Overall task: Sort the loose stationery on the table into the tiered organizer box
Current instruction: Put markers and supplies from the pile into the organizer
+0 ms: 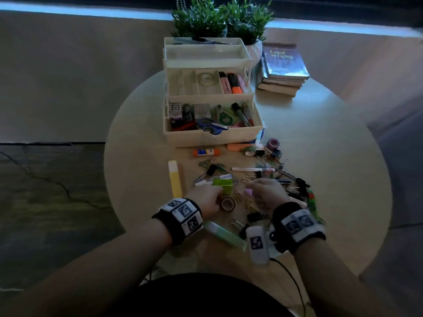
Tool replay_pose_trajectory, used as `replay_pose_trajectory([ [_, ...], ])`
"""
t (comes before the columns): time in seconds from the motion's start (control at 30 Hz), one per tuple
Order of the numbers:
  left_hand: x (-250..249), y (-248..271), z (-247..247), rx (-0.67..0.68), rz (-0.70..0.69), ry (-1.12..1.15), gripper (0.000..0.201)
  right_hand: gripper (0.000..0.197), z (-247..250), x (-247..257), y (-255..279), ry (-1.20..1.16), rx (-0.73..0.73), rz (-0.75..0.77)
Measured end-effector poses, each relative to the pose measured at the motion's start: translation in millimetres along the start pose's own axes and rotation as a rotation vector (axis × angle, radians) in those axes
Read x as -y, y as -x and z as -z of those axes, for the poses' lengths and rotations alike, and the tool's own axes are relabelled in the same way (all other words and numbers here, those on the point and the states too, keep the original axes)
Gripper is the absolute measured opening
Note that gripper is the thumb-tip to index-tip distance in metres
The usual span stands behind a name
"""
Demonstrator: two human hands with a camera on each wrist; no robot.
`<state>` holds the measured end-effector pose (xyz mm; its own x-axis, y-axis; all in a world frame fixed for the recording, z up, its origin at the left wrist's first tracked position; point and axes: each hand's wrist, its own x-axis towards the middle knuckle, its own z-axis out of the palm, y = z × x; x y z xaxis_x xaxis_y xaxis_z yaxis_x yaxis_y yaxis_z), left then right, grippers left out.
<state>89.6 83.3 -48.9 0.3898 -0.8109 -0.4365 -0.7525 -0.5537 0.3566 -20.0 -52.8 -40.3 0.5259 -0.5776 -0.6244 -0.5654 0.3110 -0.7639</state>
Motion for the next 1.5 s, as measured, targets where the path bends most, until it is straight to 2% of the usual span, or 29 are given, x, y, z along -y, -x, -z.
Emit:
replay_pose_trajectory([
  [0.07,-7.3,-1.5,-3.0,-0.009,-0.016,-0.070,0.020,0.013,-11.7,-0.2,-1.3,0.692,-0.091,0.173],
  [0.1,-10.5,-3.3,-3.7,0.001,-0.023,-0.093,0.019,0.016,-17.9,1.0,-1.3,0.920,-0.091,0.224],
  [0.13,-12.7,-5.1,-4.2,0.030,-0.030,-0.111,0.020,0.018,-23.3,4.9,1.5,1.034,-0.070,0.258],
  [0.23,-16.8,-8.6,-1.7,0.146,-0.037,-0.137,0.020,0.020,-33.6,12.0,-1.3,1.175,0.017,0.307],
  [0.4,-11.9,-13.9,3.9,0.225,-0.024,-0.098,0.024,0.023,-36.9,25.0,-10.4,1.269,0.159,0.274],
  [0.5,-4.6,-11.8,11.8,0.186,0.036,0.070,0.022,0.018,-31.6,27.4,-8.6,1.167,0.158,0.266],
  [0.53,-0.9,-9.0,15.6,0.144,0.062,0.171,0.021,0.024,-27.9,25.3,-10.4,1.116,0.142,0.254],
  [0.6,9.3,-2.2,24.3,0.043,0.129,0.538,0.026,0.031,-20.0,22.0,-15.8,0.959,0.104,0.197],
  [0.63,15.3,1.4,30.2,-0.001,0.159,0.779,0.032,0.029,-15.1,22.9,-17.8,0.812,0.094,0.180],
  [0.7,27.8,8.2,42.9,-0.068,0.224,1.213,0.039,0.025,-6.3,30.1,-17.3,0.356,0.151,0.115],
  [0.77,37.6,11.7,55.0,-0.089,0.254,1.555,0.037,0.022,0.8,40.3,-14.2,-0.216,0.342,0.016],
  [0.83,42.6,10.4,67.1,-0.095,0.231,1.765,0.036,0.025,1.1,53.2,-12.2,-0.595,0.549,-0.006],
  [0.9,44.7,5.6,78.5,-0.123,0.210,1.894,0.034,0.025,-4.4,66.5,-15.2,-0.764,0.613,0.000],
  [1.0,49.1,-4.3,91.9,-0.165,0.263,1.980,0.030,0.010,-20.9,88.4,-26.6,-0.689,0.500,-0.139],
  [1.07,55.8,-11.0,102.8,-0.166,0.296,1.978,0.029,0.023,-30.5,101.7,-36.4,-0.470,0.396,-0.254],
  [1.13,64.4,-18.2,119.2,-0.200,0.319,1.920,0.026,0.026,-38.9,120.1,-44.6,-0.316,0.366,-0.300],
  [1.27,81.6,-33.7,166.5,-0.265,0.333,1.809,0.029,0.032,-62.7,183.6,-58.9,-0.320,0.372,-0.210],
  [1.37,87.6,-49.4,199.6,-0.378,0.343,1.780,0.032,0.035,-92.7,232.6,-72.0,-0.385,0.367,-0.097],
  [1.5,89.5,-68.5,226.3,-0.456,0.351,1.731,0.038,0.033,-136.0,263.9,-90.0,-0.406,0.383,-0.037],
])
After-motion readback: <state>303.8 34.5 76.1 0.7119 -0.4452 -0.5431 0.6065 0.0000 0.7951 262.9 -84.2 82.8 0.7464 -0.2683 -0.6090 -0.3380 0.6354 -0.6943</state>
